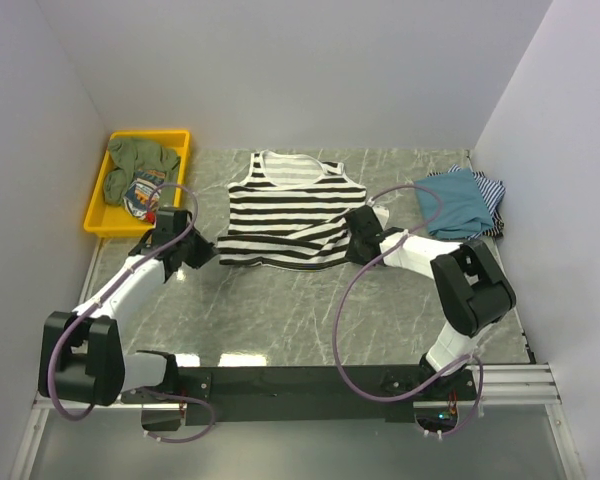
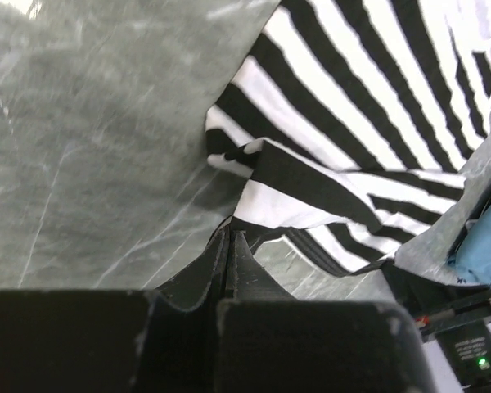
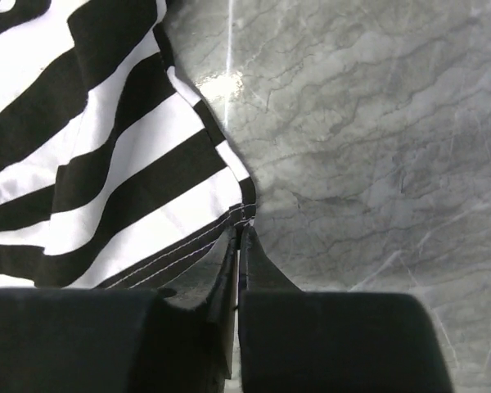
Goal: Fold and stack the tank tops
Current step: Flatten the tank top out
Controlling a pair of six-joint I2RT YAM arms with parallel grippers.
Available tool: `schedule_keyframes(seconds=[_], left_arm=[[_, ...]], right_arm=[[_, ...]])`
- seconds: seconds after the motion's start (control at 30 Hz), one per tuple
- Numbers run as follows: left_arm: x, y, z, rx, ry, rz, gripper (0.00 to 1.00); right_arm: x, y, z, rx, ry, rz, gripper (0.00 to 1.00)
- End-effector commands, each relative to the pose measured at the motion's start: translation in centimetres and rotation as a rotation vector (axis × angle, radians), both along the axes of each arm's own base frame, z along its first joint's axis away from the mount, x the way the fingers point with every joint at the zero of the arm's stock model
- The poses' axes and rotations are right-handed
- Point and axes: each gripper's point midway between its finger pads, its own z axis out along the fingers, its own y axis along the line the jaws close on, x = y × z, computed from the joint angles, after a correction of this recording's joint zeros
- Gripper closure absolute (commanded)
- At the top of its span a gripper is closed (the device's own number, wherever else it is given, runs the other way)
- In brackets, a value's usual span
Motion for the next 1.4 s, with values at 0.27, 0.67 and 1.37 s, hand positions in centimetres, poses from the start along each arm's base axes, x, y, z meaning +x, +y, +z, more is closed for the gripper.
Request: schedule_keyframes(seconds=[0.27, 0.67, 1.37], left_arm=[[-6.3, -3.8, -0.8, -0.074, -0.004, -0.159, 0.99], [-16.1, -7.8, -4.2, -0.078, 0.168, -0.354, 0.99], [-7.4, -5.2, 8.9, 0.068, -0.129, -0.224, 0.48]], right_arm=[[-7.1, -3.9, 6.5, 0.039, -0.09, -0.06, 1.0], [-16.0, -5.1, 8.3, 0.243, -0.078, -0.072, 1.0], [-13.9, -2.7, 18.2, 0.364, -0.302, 0.051, 0.59]])
